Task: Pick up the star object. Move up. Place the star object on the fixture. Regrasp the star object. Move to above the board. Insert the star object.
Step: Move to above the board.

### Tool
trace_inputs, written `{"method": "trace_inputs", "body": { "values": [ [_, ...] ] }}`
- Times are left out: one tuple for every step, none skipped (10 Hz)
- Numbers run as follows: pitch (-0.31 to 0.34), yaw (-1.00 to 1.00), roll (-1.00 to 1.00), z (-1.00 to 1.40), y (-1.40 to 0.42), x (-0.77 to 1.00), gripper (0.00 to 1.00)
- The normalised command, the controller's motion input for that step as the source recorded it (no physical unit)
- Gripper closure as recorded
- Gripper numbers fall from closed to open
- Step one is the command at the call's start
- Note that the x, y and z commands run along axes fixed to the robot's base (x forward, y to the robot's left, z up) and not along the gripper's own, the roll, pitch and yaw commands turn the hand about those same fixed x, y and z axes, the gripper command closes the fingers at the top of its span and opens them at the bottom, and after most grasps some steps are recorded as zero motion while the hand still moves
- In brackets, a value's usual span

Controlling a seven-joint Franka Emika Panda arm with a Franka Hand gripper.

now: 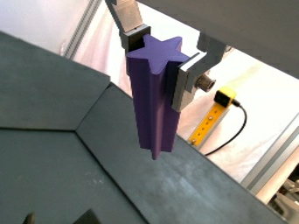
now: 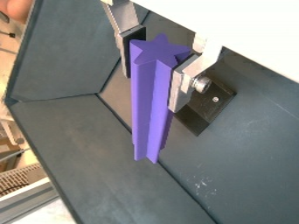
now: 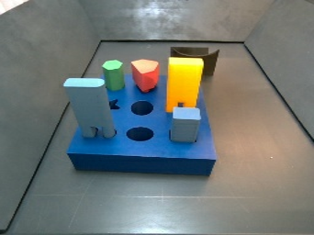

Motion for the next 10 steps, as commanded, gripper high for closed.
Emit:
{"method": "trace_inputs", "body": {
  "values": [
    [-0.045,-0.11,-1.0,0.27,-1.0,-0.45,1.0],
    [-0.047,-0.11,-1.0,0.24,-1.0,-0.45,1.0],
    [-0.06,-0.11,-1.0,0.25,-1.0,-0.48,1.0],
    [-0.062,-0.12,-1.0,0.24,-1.0,-0.49,1.0],
    [-0.055,-0.12,-1.0,0.25,-1.0,-0.5,1.0],
    [-0.048,-0.13,-1.0,0.25,-1.0,-0.5,1.0],
    [-0.04,-0.13,-1.0,0.25,-1.0,-0.52,1.0],
    [-0.04,-0.13,-1.0,0.25,-1.0,-0.53,1.0],
    [-0.041,-0.13,-1.0,0.21,-0.84,-0.48,1.0],
    [-0.043,-0.13,-1.0,0.16,-0.65,-0.38,1.0]
  ]
}}
